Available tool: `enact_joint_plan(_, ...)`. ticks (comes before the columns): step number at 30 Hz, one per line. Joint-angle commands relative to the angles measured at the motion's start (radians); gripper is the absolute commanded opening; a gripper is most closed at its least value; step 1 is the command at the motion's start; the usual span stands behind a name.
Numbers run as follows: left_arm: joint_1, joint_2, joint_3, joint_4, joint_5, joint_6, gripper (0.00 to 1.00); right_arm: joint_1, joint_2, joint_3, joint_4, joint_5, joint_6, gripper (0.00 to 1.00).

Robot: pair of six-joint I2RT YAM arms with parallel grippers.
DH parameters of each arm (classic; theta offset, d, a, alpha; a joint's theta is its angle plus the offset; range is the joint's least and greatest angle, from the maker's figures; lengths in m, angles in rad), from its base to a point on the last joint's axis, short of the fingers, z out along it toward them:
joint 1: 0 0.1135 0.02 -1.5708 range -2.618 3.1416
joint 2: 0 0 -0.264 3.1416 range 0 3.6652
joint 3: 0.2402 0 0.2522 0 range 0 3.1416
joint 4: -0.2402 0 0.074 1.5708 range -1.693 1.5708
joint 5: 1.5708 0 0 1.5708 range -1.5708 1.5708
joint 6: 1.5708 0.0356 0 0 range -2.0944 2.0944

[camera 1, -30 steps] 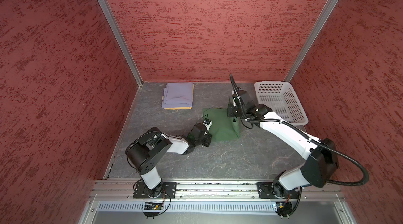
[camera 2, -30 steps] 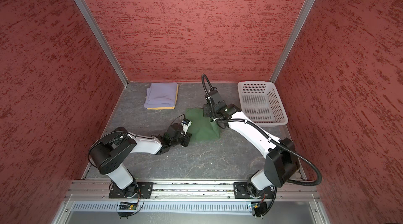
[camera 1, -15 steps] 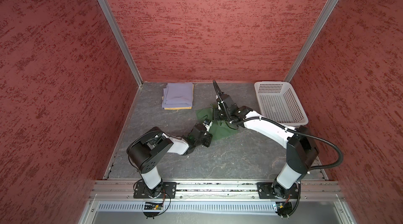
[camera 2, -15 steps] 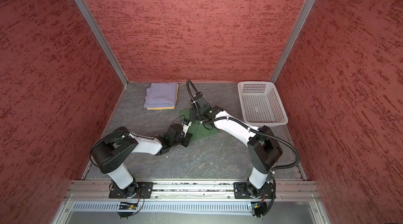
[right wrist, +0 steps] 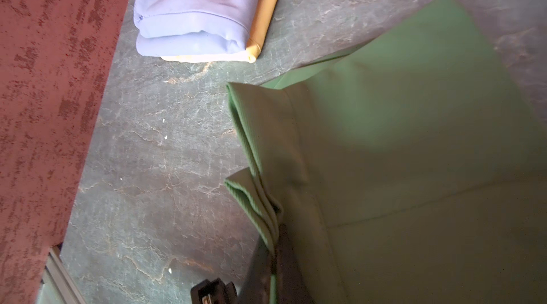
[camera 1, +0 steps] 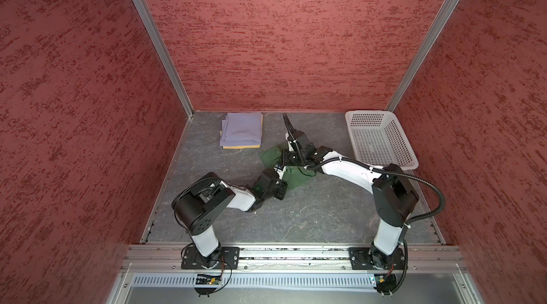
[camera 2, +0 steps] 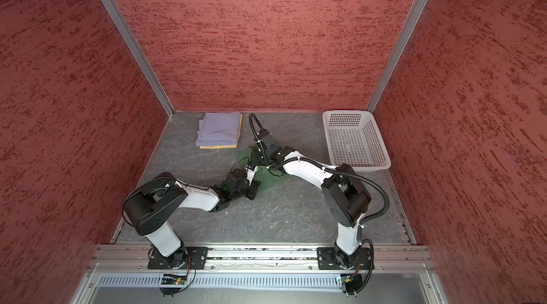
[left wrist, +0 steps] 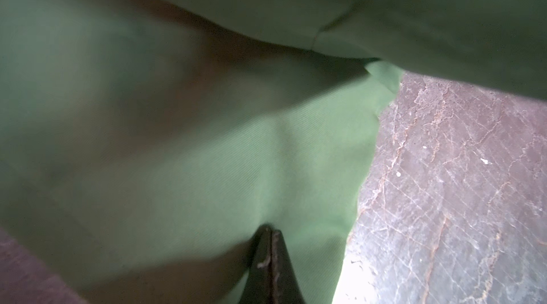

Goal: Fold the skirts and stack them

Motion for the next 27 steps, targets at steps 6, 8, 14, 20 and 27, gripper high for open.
enact_joint_plan(6, 0.000, -0.047, -0.050, -0.023, -0.009, 0.013, 0.03, 0.013, 0.042, -0.018, 0.081, -0.064, 0.040, 0.00)
enact_joint_plan(8, 0.004, -0.076, -0.066, -0.023, -0.014, 0.012, 0.04, 0.006, 0.029, -0.028, 0.086, -0.049, 0.038, 0.00)
enact_joint_plan(14, 0.031, -0.132, -0.084, -0.023, -0.003, 0.012, 0.04, -0.014, -0.014, -0.057, 0.096, -0.006, 0.029, 0.00)
enact_joint_plan(20, 0.066, -0.190, -0.106, -0.027, 0.019, 0.002, 0.05, -0.028, -0.049, -0.089, 0.106, 0.015, 0.016, 0.00)
enact_joint_plan(27, 0.154, -0.201, -0.135, -0.006, 0.036, -0.017, 0.05, -0.028, -0.059, -0.101, 0.115, -0.007, -0.009, 0.00)
